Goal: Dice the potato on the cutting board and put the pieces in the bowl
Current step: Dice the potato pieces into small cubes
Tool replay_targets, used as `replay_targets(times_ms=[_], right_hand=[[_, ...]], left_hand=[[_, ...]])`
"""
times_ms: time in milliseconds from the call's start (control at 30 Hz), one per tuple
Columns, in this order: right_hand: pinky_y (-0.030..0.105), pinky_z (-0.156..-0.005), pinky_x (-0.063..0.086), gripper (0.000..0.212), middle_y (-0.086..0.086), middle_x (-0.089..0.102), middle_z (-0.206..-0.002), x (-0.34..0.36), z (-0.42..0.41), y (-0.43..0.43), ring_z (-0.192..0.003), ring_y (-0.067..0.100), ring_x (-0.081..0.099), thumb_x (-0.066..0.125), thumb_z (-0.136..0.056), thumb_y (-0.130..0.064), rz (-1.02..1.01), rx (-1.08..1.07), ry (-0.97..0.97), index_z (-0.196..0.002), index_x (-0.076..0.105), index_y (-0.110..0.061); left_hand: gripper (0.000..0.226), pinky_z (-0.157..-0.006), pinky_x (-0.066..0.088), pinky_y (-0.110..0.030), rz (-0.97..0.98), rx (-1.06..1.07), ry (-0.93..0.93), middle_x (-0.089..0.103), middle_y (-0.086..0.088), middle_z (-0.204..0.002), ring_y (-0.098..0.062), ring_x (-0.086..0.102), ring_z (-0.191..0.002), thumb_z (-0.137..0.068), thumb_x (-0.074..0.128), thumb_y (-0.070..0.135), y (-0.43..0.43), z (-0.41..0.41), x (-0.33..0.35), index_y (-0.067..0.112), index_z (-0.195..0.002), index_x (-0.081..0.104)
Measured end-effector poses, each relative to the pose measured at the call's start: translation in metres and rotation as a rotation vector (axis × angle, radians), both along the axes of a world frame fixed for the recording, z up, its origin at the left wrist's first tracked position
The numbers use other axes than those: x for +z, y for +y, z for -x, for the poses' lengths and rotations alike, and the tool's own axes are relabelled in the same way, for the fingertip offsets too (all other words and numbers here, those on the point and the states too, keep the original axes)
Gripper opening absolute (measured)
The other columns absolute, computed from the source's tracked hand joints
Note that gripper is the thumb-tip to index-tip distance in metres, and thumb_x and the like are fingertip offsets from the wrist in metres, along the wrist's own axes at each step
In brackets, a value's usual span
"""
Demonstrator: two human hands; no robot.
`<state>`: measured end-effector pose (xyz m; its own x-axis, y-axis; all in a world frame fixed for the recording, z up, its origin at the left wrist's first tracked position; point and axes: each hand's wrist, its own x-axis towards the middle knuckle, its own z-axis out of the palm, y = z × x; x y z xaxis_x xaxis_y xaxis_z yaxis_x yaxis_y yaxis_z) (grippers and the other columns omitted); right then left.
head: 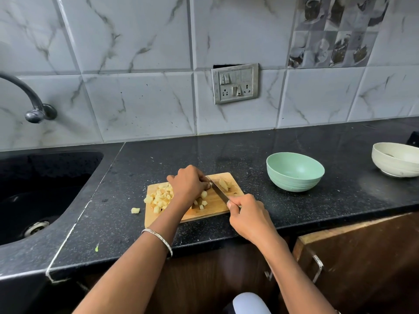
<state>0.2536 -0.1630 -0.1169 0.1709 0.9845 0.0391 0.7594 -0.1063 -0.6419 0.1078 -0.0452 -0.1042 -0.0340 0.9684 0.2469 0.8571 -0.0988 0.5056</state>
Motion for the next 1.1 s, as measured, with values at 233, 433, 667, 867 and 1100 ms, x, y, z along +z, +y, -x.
replay_targets(times_ms=[233,433,667,867,1100], right_hand=[[0.044,-0.101,0.046,0.037,0.001,0.061,-0.138,0.001,-0.001,-0.010,-0.126,0.032,0.054,0.044,-0.104,-0.038,-0.071,-0.037,0.038,-0.138,0.058,-0.036],[0.041,-0.101,0.046,0.039,0.003,0.059,-0.140,0.004,0.005,-0.012,-0.125,0.030,0.056,0.043,-0.105,-0.038,-0.060,-0.009,0.026,-0.142,0.054,-0.037],[0.042,-0.101,0.046,0.038,0.005,0.059,-0.139,0.004,0.006,-0.014,-0.124,0.031,0.055,0.043,-0.105,-0.038,-0.059,-0.008,0.006,-0.141,0.055,-0.038],[0.043,-0.093,0.047,0.035,0.004,0.065,-0.131,0.006,0.011,-0.016,-0.119,0.034,0.058,0.043,-0.105,-0.034,-0.074,-0.009,-0.045,-0.136,0.059,-0.036],[0.038,-0.083,0.047,0.030,0.004,0.066,-0.126,0.006,0.019,-0.012,-0.115,0.035,0.059,0.045,-0.105,-0.033,-0.053,-0.010,-0.125,-0.128,0.063,-0.034]], left_hand=[[0.012,-0.089,0.028,-0.043,0.011,0.022,-0.018,0.071,0.010,-0.081,-0.016,0.055,-0.087,-0.077,0.080,0.041,-0.002,0.002,0.000,0.031,-0.081,0.076],[0.004,-0.096,0.030,-0.046,0.031,0.041,0.005,0.072,0.007,-0.088,-0.020,0.061,-0.097,-0.082,0.076,0.031,-0.007,0.001,0.004,0.029,-0.086,0.076],[0.006,-0.096,0.030,-0.047,0.023,0.043,0.007,0.072,0.007,-0.088,-0.020,0.060,-0.096,-0.085,0.072,0.032,-0.005,0.002,0.002,0.029,-0.086,0.077],[0.006,-0.093,0.027,-0.045,0.002,0.044,0.020,0.070,0.007,-0.086,-0.020,0.060,-0.095,-0.086,0.070,0.031,-0.006,0.002,0.001,0.028,-0.083,0.074],[0.007,-0.092,0.026,-0.044,0.007,0.044,0.058,0.063,0.009,-0.075,-0.019,0.059,-0.090,-0.085,0.069,0.029,-0.004,0.000,0.002,0.026,-0.081,0.074]])
